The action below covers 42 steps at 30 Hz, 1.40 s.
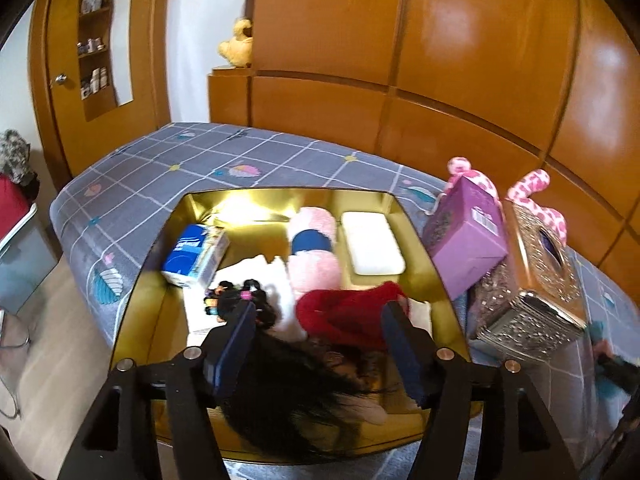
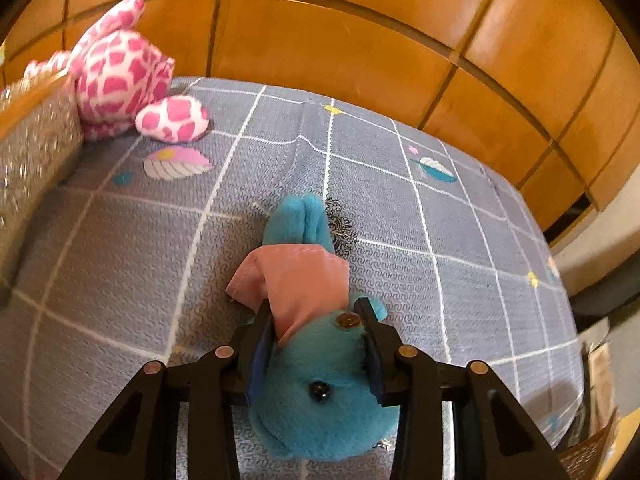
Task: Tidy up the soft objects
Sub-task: 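Carry the black wig into the gold tray with the left gripper, then carry the blue plush into the gold tray with the right gripper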
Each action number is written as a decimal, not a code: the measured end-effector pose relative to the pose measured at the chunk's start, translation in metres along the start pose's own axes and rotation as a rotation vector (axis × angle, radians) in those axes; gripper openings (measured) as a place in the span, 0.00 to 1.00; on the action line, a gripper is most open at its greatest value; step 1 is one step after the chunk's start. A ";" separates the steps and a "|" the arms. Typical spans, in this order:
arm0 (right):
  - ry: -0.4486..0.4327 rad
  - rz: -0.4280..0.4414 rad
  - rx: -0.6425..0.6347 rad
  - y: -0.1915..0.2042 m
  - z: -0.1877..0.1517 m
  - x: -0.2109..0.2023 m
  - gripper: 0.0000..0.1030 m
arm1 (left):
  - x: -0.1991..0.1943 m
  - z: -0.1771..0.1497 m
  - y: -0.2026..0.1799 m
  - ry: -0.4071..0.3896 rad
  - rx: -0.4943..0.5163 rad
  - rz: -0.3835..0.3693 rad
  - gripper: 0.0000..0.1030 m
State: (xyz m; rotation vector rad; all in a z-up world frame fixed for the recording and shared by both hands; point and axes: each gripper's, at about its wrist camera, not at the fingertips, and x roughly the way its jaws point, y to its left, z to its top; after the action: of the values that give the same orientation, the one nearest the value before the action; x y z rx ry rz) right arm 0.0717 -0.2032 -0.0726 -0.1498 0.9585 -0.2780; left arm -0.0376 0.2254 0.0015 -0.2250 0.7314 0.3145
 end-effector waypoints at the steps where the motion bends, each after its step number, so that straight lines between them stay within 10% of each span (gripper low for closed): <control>1: -0.002 0.033 0.033 -0.003 0.001 -0.002 0.35 | 0.000 -0.001 -0.004 0.002 0.011 -0.005 0.66; 16: 0.013 0.409 0.286 -0.004 0.001 -0.032 0.29 | 0.000 -0.009 -0.027 0.027 0.069 -0.048 0.70; 42: -0.148 0.741 0.000 0.110 0.034 -0.143 0.29 | 0.007 -0.011 -0.018 0.053 0.029 -0.055 0.70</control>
State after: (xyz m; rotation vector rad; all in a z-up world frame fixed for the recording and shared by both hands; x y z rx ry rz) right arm 0.0401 -0.0554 0.0314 0.1861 0.8075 0.4101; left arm -0.0336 0.2069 -0.0097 -0.2265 0.7805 0.2461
